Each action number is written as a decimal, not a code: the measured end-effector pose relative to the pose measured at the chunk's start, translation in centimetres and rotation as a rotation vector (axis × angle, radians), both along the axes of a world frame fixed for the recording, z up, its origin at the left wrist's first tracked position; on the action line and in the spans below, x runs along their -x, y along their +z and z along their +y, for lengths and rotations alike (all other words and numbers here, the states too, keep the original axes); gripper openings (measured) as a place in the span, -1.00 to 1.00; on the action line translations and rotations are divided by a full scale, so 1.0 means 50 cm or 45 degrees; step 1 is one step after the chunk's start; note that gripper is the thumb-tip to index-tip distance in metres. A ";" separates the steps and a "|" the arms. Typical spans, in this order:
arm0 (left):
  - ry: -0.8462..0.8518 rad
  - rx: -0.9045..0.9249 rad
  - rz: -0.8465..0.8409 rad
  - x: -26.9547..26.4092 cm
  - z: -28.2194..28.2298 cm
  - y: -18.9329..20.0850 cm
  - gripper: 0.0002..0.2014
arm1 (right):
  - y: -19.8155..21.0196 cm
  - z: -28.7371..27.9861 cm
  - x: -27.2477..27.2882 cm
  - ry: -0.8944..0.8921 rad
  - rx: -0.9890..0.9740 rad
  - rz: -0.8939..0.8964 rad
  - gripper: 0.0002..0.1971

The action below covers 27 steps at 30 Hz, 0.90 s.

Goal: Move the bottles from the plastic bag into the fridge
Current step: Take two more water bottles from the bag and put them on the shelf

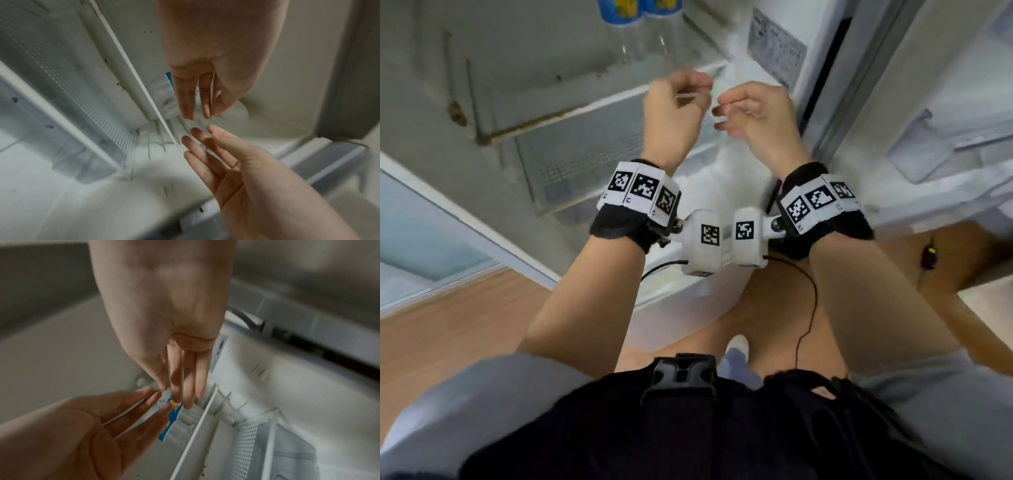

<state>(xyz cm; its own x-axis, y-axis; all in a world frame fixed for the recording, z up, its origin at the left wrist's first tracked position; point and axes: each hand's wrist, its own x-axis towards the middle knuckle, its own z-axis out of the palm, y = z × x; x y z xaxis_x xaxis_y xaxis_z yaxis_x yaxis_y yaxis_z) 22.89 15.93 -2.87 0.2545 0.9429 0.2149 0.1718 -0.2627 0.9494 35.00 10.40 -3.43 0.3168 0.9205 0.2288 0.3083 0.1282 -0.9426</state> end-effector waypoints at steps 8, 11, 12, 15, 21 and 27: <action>-0.415 0.045 -0.060 -0.126 -0.241 -0.011 -0.79 | -0.001 -0.308 -0.102 -0.187 0.019 0.203 -0.88; -0.555 0.082 -0.042 -0.216 -0.341 -0.015 -0.78 | -0.005 -0.433 -0.176 -0.322 0.036 0.175 -0.88; -0.599 0.095 -0.038 -0.248 -0.376 -0.017 -0.78 | -0.007 -0.476 -0.204 -0.354 0.045 0.148 -0.86; -0.736 0.079 0.000 -0.338 -0.466 -0.030 -0.84 | -0.018 -0.598 -0.284 -0.501 0.103 0.004 -0.84; -0.989 0.083 0.172 -0.536 -0.619 -0.080 -0.83 | -0.058 -0.802 -0.443 -0.745 0.134 -0.013 -0.85; -1.153 -0.052 0.351 -0.725 -0.667 -0.115 -0.85 | -0.105 -0.873 -0.605 -0.918 0.274 -0.041 -0.81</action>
